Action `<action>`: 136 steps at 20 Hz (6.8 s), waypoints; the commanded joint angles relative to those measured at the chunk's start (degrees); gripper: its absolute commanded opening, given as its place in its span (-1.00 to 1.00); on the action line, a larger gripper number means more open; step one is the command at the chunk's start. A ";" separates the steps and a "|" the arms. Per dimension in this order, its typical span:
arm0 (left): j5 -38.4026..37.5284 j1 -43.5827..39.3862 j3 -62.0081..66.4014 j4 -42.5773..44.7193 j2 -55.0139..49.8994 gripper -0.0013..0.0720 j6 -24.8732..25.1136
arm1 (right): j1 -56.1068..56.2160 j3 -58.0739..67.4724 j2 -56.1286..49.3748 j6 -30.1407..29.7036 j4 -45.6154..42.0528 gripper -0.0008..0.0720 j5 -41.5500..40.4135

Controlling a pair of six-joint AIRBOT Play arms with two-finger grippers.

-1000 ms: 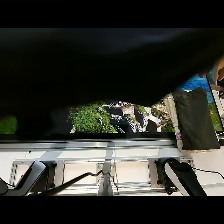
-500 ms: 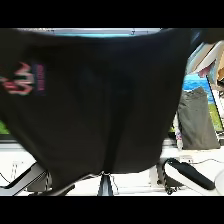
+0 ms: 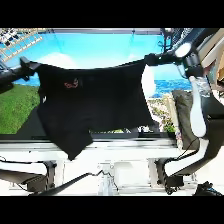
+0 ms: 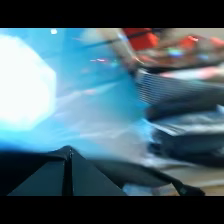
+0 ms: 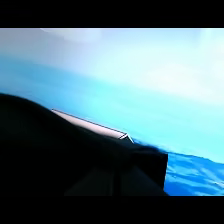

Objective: Fold the clothes and pants, and hang the long-sleeved shirts on hangers.

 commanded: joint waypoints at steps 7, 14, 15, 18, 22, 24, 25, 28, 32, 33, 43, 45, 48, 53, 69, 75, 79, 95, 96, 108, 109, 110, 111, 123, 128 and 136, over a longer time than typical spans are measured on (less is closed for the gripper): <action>-16.96 2.16 3.80 3.06 -8.90 -0.95 -1.14 | -1.66 -0.02 -7.21 2.67 -0.44 -0.93 3.32; -24.83 5.99 3.78 26.93 -8.98 -0.95 -11.63 | -2.69 -0.22 -7.91 5.29 -2.84 -0.93 20.50; -25.40 5.40 3.78 28.39 -8.98 -0.95 -12.96 | -2.69 -0.22 -8.13 6.16 -2.84 -0.93 21.49; -26.21 4.39 3.78 32.87 -8.98 -0.38 -13.09 | -2.45 -0.22 -9.07 7.37 -2.64 -0.61 25.68; -31.91 6.62 3.76 34.95 -7.04 0.39 -15.69 | -4.59 -0.22 -8.55 7.78 -4.46 0.28 32.35; -33.20 8.13 2.16 42.86 -2.97 0.36 -17.22 | -7.85 -1.46 -7.93 7.21 -4.24 0.28 37.86; -32.22 8.79 -0.81 46.88 0.50 0.36 -17.29 | -9.64 -3.89 -6.95 6.08 -3.96 0.28 39.15; -28.52 9.38 -15.93 50.88 11.61 0.37 -13.94 | -14.36 -16.72 -2.05 1.99 -0.92 0.28 35.78; -25.24 9.29 -32.44 50.80 20.06 0.37 -11.19 | -19.98 -31.30 2.67 -5.35 -0.79 0.23 33.66; -25.16 9.25 -34.93 50.56 21.09 0.37 -10.10 | -20.94 -32.74 2.78 -6.91 -0.81 0.23 33.59; -18.49 2.64 -44.72 43.93 22.12 0.36 -7.89 | -19.71 -33.79 2.58 -11.96 2.32 -0.10 30.71; -18.60 2.25 -44.72 43.50 22.12 -0.39 -7.87 | -18.40 -33.79 2.58 -12.63 4.68 -0.22 30.58; -19.82 2.36 -44.68 43.47 22.14 -0.94 -7.65 | -15.23 -33.77 2.62 -13.60 6.43 -0.78 30.84; -28.04 3.74 -39.08 40.44 22.38 -0.95 -7.41 | -14.43 -31.63 6.86 -13.25 6.73 -0.93 37.13; -9.62 4.61 -6.08 -9.05 -7.23 -0.95 -11.10 | -7.74 -2.56 -10.21 5.60 17.92 -0.93 4.79; -5.29 4.55 -6.03 -14.03 -12.31 -0.95 -8.72 | -7.58 0.59 -14.99 6.27 16.92 -0.92 3.04; -4.52 4.66 -5.95 -18.75 -12.39 0.09 -8.68 | -8.00 2.93 -14.71 -0.15 15.19 0.40 10.95; -15.47 0.39 -4.96 7.93 -1.53 -0.95 21.49 | -5.09 5.79 -19.54 -1.95 16.57 -0.93 22.27; -15.45 -1.33 -4.96 13.81 -1.07 -0.95 19.37 | -5.09 5.79 -17.09 0.09 9.75 -0.93 23.12; -8.76 -24.00 -4.98 33.22 -4.24 -0.95 6.58 | 1.31 5.51 11.50 15.78 -11.02 -0.94 29.46; -8.59 -24.33 -4.96 33.22 -4.24 -0.95 6.58 | 6.91 5.40 10.97 20.35 -10.75 -0.94 25.33; -9.18 -24.11 -4.96 33.40 -3.80 -0.95 6.03 | 13.00 5.40 9.88 25.53 -10.99 -0.94 19.89; -10.54 -23.28 -4.94 33.53 -3.13 -0.95 5.97 | 18.78 5.40 8.39 29.99 -11.39 -0.94 13.79; -24.70 -12.07 -4.98 32.98 4.46 -0.95 3.39 | 34.64 19.10 -12.04 21.03 -0.11 0.05 4.31; -24.72 -12.85 -4.98 29.38 4.46 -0.95 3.41 | 15.45 11.02 0.59 26.25 -10.67 0.30 22.80; -24.68 -15.80 -5.01 26.23 4.44 -0.95 3.41 | -3.19 -18.36 -0.63 1.09 21.84 0.77 13.31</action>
